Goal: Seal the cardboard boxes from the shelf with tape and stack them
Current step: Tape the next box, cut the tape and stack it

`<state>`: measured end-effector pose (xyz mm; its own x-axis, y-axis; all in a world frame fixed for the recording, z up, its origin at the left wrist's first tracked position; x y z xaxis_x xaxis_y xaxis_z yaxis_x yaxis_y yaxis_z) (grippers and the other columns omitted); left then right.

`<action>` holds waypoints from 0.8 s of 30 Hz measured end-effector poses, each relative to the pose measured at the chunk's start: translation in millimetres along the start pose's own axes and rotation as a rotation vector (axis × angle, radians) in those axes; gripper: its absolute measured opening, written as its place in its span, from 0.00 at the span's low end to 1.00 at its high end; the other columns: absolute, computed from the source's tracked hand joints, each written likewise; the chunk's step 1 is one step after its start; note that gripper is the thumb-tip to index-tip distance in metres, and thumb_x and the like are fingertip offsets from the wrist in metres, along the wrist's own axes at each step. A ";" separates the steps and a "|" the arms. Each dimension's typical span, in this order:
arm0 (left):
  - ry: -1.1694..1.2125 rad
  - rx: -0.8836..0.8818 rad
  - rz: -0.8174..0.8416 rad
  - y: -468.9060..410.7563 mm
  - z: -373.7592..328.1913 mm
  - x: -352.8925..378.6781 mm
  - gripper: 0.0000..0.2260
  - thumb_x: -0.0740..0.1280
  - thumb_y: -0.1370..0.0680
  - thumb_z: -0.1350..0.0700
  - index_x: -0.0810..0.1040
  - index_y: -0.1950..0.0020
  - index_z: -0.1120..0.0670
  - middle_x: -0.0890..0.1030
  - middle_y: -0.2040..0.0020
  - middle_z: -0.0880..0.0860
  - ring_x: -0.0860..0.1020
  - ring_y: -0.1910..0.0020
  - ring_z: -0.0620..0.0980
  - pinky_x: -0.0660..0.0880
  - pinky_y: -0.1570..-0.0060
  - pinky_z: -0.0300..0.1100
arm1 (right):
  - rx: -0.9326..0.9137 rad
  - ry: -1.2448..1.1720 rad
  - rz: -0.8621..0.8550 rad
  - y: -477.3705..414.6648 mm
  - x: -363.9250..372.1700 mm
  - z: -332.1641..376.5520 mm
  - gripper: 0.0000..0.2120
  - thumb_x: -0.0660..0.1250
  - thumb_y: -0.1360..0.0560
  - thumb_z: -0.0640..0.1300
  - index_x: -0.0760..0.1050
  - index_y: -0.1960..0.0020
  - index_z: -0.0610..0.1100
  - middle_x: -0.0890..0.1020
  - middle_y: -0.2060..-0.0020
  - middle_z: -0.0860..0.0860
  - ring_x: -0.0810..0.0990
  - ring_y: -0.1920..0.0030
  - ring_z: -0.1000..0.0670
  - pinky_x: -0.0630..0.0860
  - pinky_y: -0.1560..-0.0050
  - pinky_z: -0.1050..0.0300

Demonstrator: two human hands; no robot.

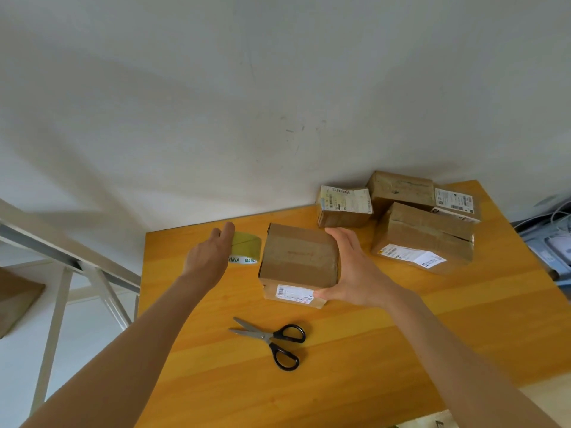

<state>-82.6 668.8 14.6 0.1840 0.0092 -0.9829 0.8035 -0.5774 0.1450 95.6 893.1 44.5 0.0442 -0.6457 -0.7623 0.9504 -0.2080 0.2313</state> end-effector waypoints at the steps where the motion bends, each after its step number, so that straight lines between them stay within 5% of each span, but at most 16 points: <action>1: 0.015 0.000 0.006 0.2 -2.4 1.6 0.21 0.63 0.23 0.64 0.59 0.33 0.55 0.73 0.48 0.56 0.78 0.63 0.58 0.72 0.71 0.46 | 0.004 0.022 0.003 0.9 -1.0 0.7 0.57 0.81 0.39 0.57 0.46 0.24 0.53 0.51 0.33 0.62 0.59 0.35 0.56 0.70 0.34 0.52; 5: 0.080 -0.024 0.036 3.1 -7.9 5.7 0.19 0.62 0.22 0.65 0.60 0.34 0.56 0.74 0.48 0.58 0.79 0.59 0.61 0.76 0.66 0.50 | 0.013 0.272 0.012 -3.5 -4.8 13.4 0.61 0.79 0.40 0.62 0.44 0.22 0.44 0.47 0.25 0.51 0.48 0.23 0.46 0.53 0.24 0.47; 9: 0.110 -0.022 0.040 5.8 -7.0 7.3 0.18 0.61 0.22 0.65 0.60 0.34 0.55 0.73 0.48 0.58 0.78 0.59 0.61 0.76 0.65 0.51 | 0.012 0.457 0.067 -16.3 3.1 46.2 0.68 0.74 0.40 0.69 0.33 0.23 0.39 0.35 0.23 0.42 0.34 0.23 0.43 0.35 0.27 0.48; 18: 0.209 -0.014 0.012 7.8 -0.8 7.1 0.15 0.61 0.21 0.63 0.63 0.36 0.55 0.74 0.48 0.57 0.78 0.60 0.60 0.74 0.67 0.50 | -0.076 0.668 0.146 -55.4 29.8 118.5 0.64 0.75 0.38 0.68 0.42 0.22 0.35 0.54 0.23 0.40 0.55 0.24 0.41 0.56 0.26 0.43; 24: 0.262 -0.061 -0.023 20.5 -1.5 7.7 0.18 0.61 0.21 0.60 0.63 0.32 0.52 0.76 0.46 0.55 0.79 0.58 0.58 0.76 0.67 0.50 | 0.000 0.782 0.189 -57.6 36.2 131.4 0.61 0.79 0.36 0.57 0.42 0.23 0.33 0.57 0.27 0.34 0.60 0.28 0.35 0.60 0.28 0.39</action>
<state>-63.9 658.2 10.2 0.2995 0.2376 -0.9241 0.8404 -0.5241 0.1376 1.9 785.2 83.0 0.4068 0.0321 -0.9129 0.9055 -0.1464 0.3984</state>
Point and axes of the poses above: each hand's wrist, its own y-axis away from the middle knuckle, its own x-axis out of the palm, z = x × y, the point moved 1 cm from there along -y, towards the middle knuckle
